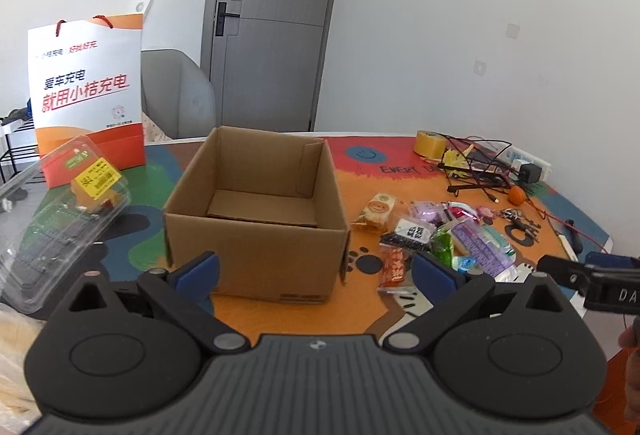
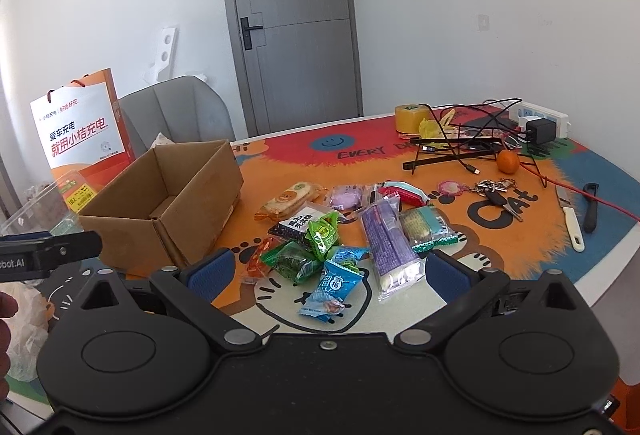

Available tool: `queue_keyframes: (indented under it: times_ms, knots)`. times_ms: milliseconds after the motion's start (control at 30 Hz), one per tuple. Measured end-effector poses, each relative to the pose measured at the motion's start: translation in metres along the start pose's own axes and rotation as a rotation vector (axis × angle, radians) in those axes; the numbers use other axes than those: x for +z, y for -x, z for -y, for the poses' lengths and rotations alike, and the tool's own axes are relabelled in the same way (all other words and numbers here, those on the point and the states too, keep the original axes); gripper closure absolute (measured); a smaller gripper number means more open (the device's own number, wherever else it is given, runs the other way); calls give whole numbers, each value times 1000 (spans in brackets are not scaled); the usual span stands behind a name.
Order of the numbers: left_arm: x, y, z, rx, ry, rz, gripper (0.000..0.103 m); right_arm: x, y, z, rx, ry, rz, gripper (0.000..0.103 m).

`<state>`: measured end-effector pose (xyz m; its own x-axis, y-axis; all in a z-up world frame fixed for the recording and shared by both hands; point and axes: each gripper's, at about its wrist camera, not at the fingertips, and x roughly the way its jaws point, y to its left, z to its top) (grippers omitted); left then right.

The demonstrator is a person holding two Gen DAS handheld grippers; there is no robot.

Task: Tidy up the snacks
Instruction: 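Move both tools toward the snack pile beside the cardboard box, then grasp the red stick snack with the left tool while the right tool grasps the purple roll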

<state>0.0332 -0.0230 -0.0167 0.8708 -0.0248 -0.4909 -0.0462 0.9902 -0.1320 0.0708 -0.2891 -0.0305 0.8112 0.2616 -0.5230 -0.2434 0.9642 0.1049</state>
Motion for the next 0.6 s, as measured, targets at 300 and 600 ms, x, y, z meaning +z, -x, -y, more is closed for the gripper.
queue_keyframes:
  times_ms: [300, 600]
  knots:
    - [2, -28, 16, -6, 23, -31, 1, -6, -15, 18, 20, -13, 11, 0]
    - [-2, -55, 43, -47, -19, -56, 3, -13, -35, 42, 32, -70, -13, 0]
